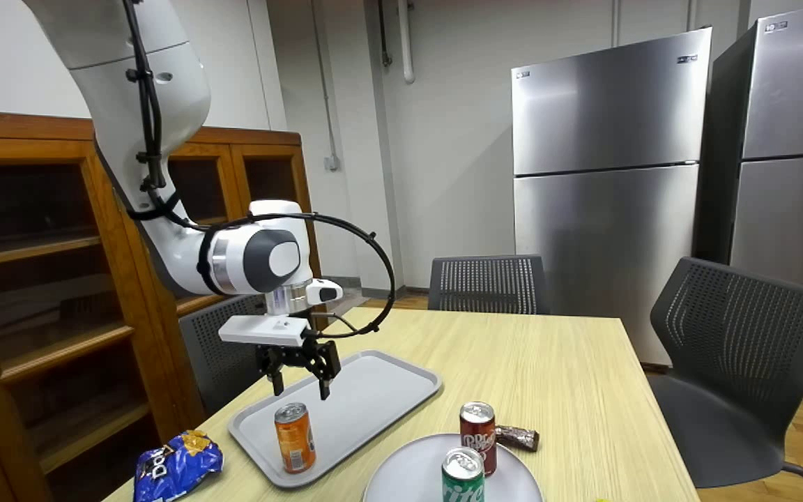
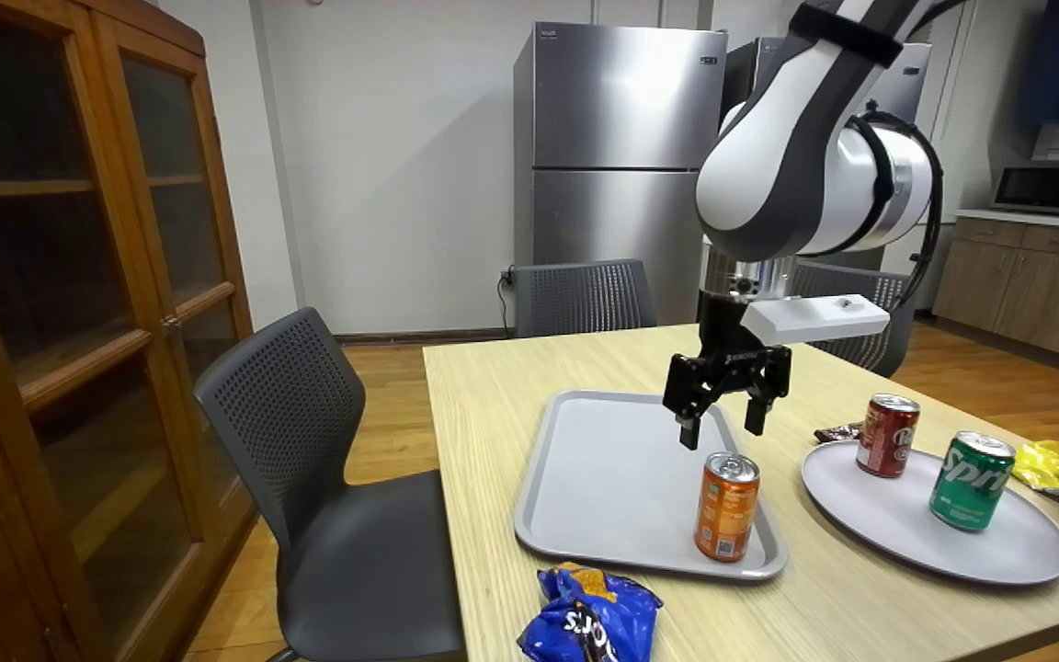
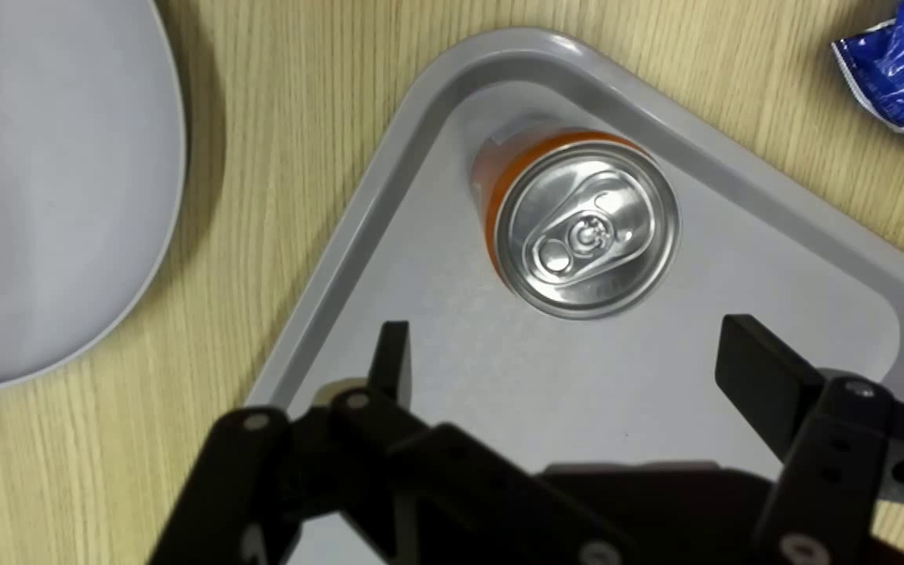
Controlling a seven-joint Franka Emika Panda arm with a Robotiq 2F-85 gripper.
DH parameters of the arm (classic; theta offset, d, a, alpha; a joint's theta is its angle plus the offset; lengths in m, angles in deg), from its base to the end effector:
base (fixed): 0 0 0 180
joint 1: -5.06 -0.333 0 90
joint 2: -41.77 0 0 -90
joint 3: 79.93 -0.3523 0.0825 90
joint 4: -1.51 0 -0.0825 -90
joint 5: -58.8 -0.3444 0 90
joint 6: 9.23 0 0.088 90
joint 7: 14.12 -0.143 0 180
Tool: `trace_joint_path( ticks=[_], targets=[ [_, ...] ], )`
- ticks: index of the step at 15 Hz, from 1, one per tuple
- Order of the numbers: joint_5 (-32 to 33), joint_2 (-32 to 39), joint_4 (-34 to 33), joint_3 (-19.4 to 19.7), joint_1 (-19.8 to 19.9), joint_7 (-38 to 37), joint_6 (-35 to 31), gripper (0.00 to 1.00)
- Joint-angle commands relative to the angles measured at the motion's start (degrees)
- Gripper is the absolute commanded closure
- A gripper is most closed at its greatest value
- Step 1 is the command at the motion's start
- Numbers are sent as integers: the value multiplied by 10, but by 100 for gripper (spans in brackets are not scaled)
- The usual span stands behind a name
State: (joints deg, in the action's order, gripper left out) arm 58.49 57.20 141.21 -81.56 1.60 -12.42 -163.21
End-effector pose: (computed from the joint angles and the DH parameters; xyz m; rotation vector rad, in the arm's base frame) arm 0.4762 0.0426 0.2282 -3.1272 -0.1764 0.0317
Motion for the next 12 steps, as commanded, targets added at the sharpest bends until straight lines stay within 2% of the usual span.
trace_joint_path(
  ticks=[1, 12],
  targets=[
    [19, 25, -26, 2, -9, -23, 10, 0],
    [25, 69, -44, 3, -27, -23, 12, 0]
  ],
)
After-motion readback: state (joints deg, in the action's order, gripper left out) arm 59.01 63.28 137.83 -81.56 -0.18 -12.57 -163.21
